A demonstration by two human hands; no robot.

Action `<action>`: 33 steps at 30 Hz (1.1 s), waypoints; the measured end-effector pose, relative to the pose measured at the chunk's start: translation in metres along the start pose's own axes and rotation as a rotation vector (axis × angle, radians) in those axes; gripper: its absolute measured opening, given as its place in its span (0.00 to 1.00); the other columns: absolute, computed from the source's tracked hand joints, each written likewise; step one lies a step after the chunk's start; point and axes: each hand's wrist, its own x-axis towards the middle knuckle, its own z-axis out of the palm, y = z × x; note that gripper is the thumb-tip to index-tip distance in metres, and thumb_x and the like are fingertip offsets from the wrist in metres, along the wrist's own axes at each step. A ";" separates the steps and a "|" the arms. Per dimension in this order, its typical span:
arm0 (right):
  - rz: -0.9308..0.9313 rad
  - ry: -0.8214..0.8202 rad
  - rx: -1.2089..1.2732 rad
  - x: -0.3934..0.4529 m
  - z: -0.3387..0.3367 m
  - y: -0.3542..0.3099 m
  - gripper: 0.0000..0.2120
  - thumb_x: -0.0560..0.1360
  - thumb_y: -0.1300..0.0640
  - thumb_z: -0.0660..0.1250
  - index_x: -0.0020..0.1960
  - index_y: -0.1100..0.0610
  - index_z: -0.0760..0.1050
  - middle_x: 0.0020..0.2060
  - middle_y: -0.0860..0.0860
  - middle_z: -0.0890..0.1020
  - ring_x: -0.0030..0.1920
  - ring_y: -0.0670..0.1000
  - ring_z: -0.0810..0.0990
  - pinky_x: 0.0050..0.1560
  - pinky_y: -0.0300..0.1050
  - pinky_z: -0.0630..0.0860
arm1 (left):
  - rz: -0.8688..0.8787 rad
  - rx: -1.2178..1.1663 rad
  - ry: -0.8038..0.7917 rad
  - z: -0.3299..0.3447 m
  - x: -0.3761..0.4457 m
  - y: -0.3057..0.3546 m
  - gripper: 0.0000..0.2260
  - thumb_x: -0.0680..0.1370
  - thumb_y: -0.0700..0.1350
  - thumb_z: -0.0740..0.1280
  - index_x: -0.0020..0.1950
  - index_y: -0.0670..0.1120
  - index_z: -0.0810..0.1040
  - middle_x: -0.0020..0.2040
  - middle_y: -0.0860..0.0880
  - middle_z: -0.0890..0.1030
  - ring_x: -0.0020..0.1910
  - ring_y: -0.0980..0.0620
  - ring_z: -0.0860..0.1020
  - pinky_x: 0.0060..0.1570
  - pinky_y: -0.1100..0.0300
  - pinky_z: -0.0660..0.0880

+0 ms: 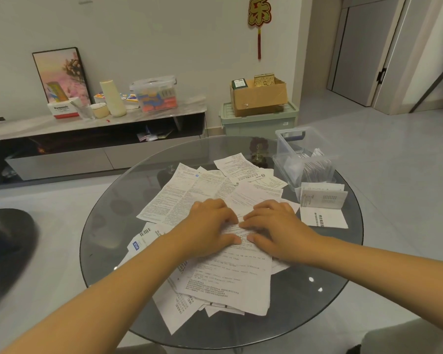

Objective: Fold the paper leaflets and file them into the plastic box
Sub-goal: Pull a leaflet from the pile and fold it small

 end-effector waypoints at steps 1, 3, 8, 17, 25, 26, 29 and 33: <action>-0.005 -0.010 -0.004 0.001 -0.002 0.001 0.17 0.78 0.47 0.61 0.66 0.46 0.72 0.64 0.39 0.73 0.67 0.44 0.60 0.64 0.41 0.51 | 0.001 -0.022 -0.027 0.001 -0.001 -0.001 0.21 0.74 0.59 0.67 0.65 0.53 0.72 0.61 0.54 0.71 0.62 0.54 0.67 0.64 0.58 0.61; -0.023 -0.019 -0.024 0.002 -0.005 0.003 0.18 0.78 0.45 0.61 0.66 0.45 0.72 0.63 0.39 0.74 0.67 0.43 0.61 0.64 0.40 0.52 | 0.006 -0.062 -0.036 0.001 -0.002 -0.003 0.21 0.74 0.59 0.66 0.64 0.52 0.73 0.60 0.54 0.71 0.60 0.55 0.68 0.62 0.59 0.66; -0.065 0.017 -0.056 0.006 -0.007 -0.001 0.15 0.78 0.47 0.60 0.63 0.48 0.74 0.58 0.42 0.76 0.63 0.44 0.63 0.58 0.35 0.52 | 0.014 -0.052 -0.001 -0.003 -0.002 0.000 0.15 0.77 0.55 0.65 0.60 0.51 0.78 0.55 0.55 0.75 0.54 0.57 0.72 0.54 0.63 0.70; 0.114 0.120 0.095 0.025 -0.002 0.006 0.10 0.78 0.49 0.62 0.57 0.47 0.76 0.49 0.46 0.76 0.55 0.47 0.66 0.59 0.40 0.57 | -0.104 -0.126 0.094 -0.001 0.006 -0.002 0.10 0.80 0.45 0.62 0.59 0.49 0.77 0.54 0.51 0.78 0.52 0.52 0.75 0.51 0.59 0.71; 0.198 0.150 0.064 0.036 0.007 0.010 0.16 0.77 0.50 0.64 0.64 0.43 0.71 0.46 0.44 0.72 0.54 0.47 0.65 0.59 0.43 0.58 | -0.257 -0.246 0.080 0.007 0.015 -0.010 0.17 0.77 0.43 0.67 0.65 0.49 0.72 0.62 0.49 0.70 0.60 0.52 0.72 0.60 0.63 0.66; 0.185 0.139 0.043 0.037 0.007 0.010 0.15 0.77 0.50 0.63 0.64 0.42 0.72 0.49 0.45 0.71 0.56 0.47 0.65 0.57 0.41 0.57 | -0.279 -0.263 0.070 0.007 0.016 -0.012 0.17 0.77 0.44 0.68 0.65 0.50 0.72 0.61 0.49 0.69 0.60 0.52 0.71 0.62 0.61 0.67; 0.125 0.104 -0.008 0.038 0.007 0.008 0.13 0.79 0.50 0.61 0.62 0.42 0.76 0.53 0.46 0.72 0.57 0.48 0.64 0.55 0.40 0.55 | -0.331 -0.278 0.032 0.005 0.017 -0.018 0.18 0.75 0.46 0.70 0.64 0.53 0.73 0.60 0.50 0.68 0.61 0.51 0.70 0.64 0.56 0.67; 0.081 0.044 -0.038 0.036 0.004 0.008 0.15 0.80 0.50 0.58 0.64 0.43 0.74 0.57 0.44 0.73 0.59 0.48 0.64 0.56 0.41 0.55 | -0.368 -0.267 0.008 -0.001 0.014 -0.024 0.19 0.73 0.49 0.72 0.63 0.54 0.73 0.56 0.52 0.67 0.59 0.50 0.70 0.63 0.54 0.69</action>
